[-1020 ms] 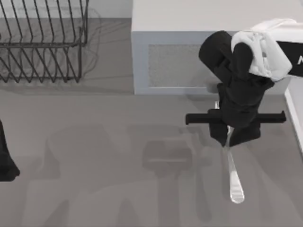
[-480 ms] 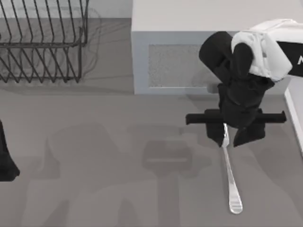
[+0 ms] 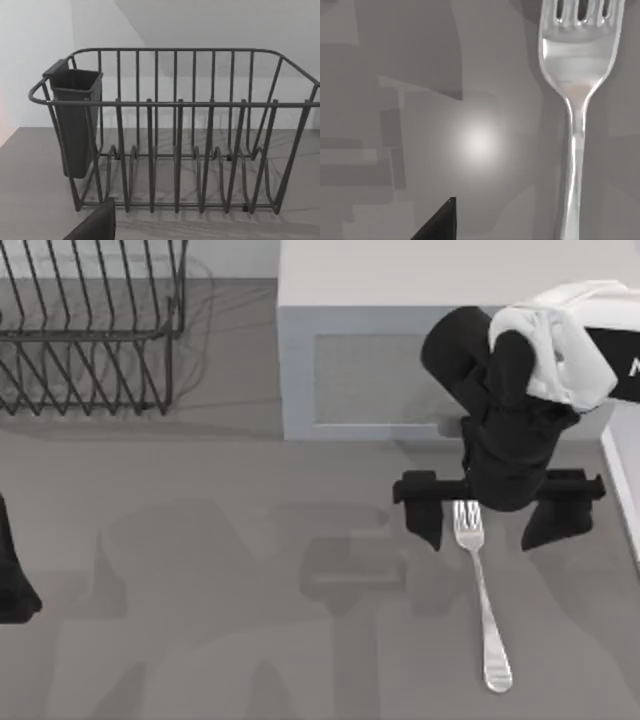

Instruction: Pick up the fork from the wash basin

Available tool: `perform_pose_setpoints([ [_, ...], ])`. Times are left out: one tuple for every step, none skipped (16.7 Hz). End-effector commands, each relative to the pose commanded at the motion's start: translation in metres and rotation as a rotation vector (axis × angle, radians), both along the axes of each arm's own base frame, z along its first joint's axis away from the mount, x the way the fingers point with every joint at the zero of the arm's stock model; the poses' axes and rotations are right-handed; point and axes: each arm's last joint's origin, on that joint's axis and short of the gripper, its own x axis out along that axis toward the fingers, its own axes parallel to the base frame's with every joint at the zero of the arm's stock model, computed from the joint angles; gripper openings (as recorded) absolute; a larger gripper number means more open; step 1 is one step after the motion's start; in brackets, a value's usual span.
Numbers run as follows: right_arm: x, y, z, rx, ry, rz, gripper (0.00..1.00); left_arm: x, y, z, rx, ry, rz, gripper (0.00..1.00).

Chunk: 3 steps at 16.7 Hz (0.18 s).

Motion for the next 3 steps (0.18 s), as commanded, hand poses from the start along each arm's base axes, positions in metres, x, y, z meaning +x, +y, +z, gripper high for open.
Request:
perform_pose_setpoints([
  [0.0, 0.0, 0.0, 0.0, 0.0, 0.0, 1.0, 0.0, 0.0, 0.0, 0.0, 0.0, 0.0, 1.0],
  [0.0, 0.0, 0.0, 0.0, 0.0, 0.0, 1.0, 0.0, 0.0, 0.0, 0.0, 0.0, 0.0, 1.0],
  [0.0, 0.0, 0.0, 0.0, 0.0, 0.0, 1.0, 0.0, 0.0, 0.0, 0.0, 0.0, 0.0, 1.0],
])
